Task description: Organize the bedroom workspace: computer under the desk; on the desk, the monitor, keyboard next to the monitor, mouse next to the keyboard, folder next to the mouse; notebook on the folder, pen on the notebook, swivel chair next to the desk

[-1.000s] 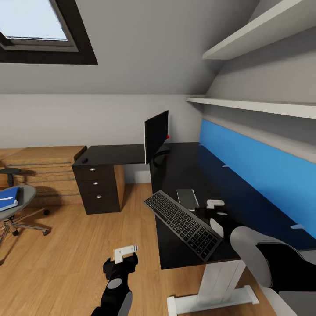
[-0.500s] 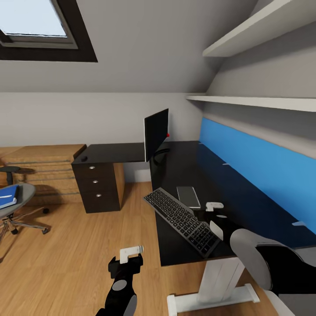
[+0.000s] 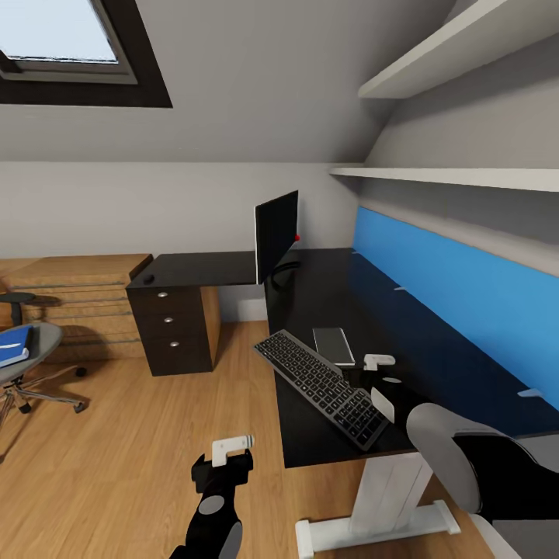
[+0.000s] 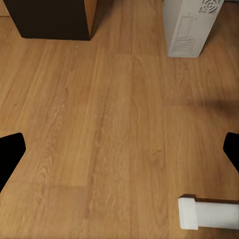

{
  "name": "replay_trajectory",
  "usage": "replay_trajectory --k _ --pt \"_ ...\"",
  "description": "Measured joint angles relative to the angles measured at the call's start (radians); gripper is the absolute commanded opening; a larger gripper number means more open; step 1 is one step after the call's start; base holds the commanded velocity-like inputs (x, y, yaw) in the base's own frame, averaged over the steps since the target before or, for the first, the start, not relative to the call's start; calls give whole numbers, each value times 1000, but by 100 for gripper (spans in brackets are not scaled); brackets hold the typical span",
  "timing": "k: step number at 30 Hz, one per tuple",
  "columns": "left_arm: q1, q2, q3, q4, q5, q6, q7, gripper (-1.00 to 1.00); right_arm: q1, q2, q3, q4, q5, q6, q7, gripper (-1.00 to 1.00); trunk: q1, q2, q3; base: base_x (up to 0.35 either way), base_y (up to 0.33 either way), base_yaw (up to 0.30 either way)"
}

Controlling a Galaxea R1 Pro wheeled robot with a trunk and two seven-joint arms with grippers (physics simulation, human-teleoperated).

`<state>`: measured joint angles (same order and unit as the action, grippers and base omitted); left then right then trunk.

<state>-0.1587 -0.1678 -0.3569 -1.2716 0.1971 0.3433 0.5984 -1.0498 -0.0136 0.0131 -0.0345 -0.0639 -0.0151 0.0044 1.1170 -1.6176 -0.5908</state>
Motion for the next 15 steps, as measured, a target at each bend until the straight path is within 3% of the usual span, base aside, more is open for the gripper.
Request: replay_trajectory --k 4,9,15 --pt "0 1 3 4 1 0 -2 100 1 0 0 -1 0 0 0 100 0 0 0 -17 0 0" --pt "0 2 4 4 1 0 -3 100 1 0 0 -1 0 0 0 100 0 0 0 -216 32 0" --pt "0 2 5 4 1 0 -3 100 1 0 0 0 0 0 -1 100 0 0 0 -88 22 0"
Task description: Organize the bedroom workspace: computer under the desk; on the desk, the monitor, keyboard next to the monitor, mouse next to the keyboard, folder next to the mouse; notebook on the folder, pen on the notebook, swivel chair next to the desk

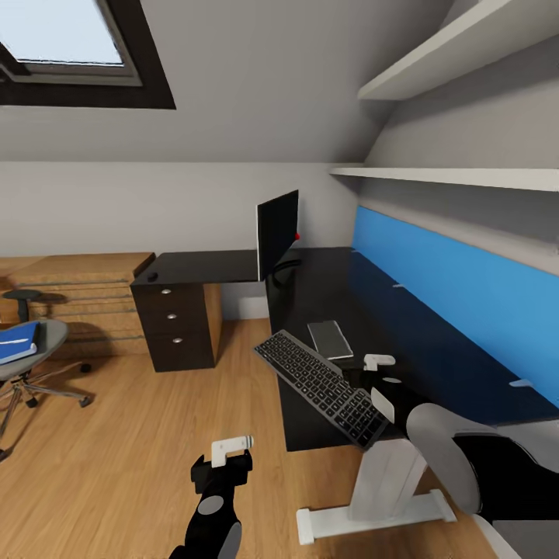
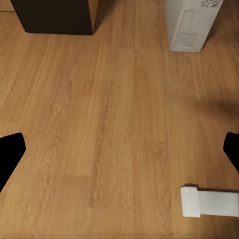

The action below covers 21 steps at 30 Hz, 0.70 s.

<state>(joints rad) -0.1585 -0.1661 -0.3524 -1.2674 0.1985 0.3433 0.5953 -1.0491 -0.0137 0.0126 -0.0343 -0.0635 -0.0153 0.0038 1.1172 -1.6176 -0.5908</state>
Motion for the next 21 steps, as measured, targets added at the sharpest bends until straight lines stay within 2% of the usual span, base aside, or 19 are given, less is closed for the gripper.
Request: replay_trajectory --k 10,16,17,18,21 --pt "0 0 -1 0 0 0 0 100 0 0 0 1 0 0 0 100 0 0 0 -101 42 0" --pt "0 0 -1 0 0 0 0 100 0 -1 0 1 1 0 -1 100 0 0 0 -186 0 0" --pt "0 0 -2 0 0 0 0 100 0 -1 1 13 2 -21 0 100 0 0 0 -247 0 0" --pt "0 0 -2 0 0 0 0 100 0 -1 1 3 1 -1 0 100 0 0 0 -260 0 0" --pt "0 0 -2 0 0 0 0 100 0 -1 0 5 1 0 0 100 0 0 0 -233 0 0"
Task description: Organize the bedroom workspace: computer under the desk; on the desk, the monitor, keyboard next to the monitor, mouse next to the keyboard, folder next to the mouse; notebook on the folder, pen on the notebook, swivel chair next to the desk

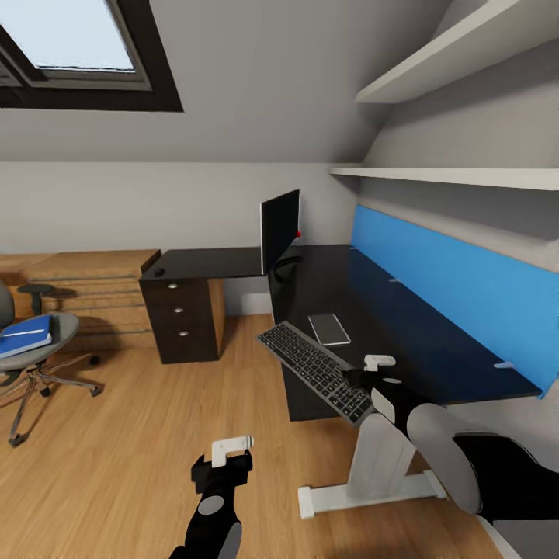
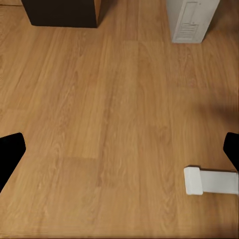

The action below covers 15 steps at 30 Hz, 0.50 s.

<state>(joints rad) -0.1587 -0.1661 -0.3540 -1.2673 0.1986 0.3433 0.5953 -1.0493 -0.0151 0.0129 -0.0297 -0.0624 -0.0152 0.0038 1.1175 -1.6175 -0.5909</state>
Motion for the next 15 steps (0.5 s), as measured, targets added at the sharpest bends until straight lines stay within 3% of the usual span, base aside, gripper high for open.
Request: replay_trajectory --k 15 --pt "0 0 0 0 0 0 1 100 0 1 0 1 0 1 -1 100 0 0 0 -27 0 0"
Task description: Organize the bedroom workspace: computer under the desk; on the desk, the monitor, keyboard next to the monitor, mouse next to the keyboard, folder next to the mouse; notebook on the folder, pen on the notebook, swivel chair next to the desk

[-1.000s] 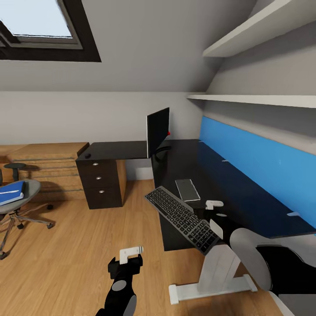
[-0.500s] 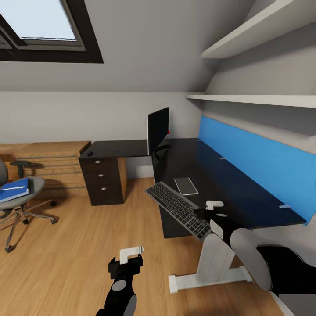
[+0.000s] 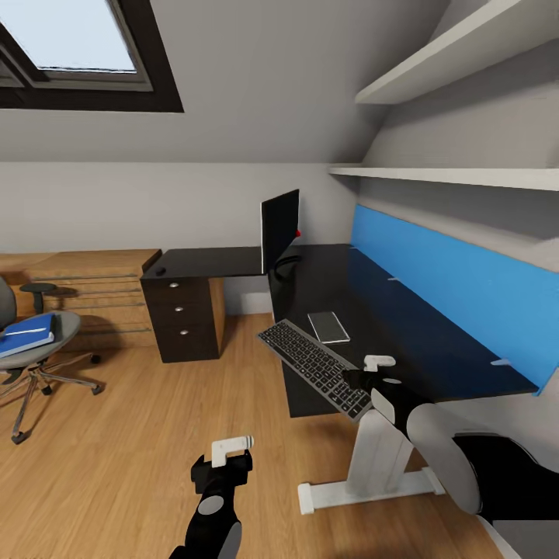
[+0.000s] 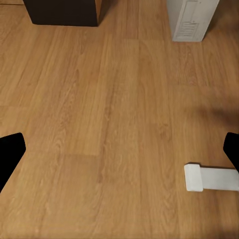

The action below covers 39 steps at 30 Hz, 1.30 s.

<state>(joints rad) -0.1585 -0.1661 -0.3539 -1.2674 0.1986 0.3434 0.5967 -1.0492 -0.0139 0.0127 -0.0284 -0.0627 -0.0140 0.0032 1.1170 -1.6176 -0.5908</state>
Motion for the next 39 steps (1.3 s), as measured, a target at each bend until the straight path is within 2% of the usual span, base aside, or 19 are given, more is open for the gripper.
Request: replay_trajectory --k 15,18,21,23,30,39 --pt "0 0 0 3 0 0 -1 100 0 -3 -2 4 -2 -4 15 100 0 0 0 75 0 0" --pt "0 0 0 3 0 0 -1 100 0 -4 -6 8 -3 -6 41 100 0 0 0 19 0 0" --pt "0 0 0 3 0 0 -1 100 0 -7 14 13 -6 -6 94 100 0 0 0 5 0 0" --pt "0 0 0 4 0 0 -1 100 0 -10 13 13 -8 -6 116 100 0 0 0 2 0 0" --pt "0 0 -1 4 0 0 -1 100 0 -13 11 11 -11 -6 131 100 0 0 0 0 0 0" --pt "0 0 0 5 0 0 -1 100 1 -13 5 18 -9 -4 134 100 -34 63 28 0 0 0"
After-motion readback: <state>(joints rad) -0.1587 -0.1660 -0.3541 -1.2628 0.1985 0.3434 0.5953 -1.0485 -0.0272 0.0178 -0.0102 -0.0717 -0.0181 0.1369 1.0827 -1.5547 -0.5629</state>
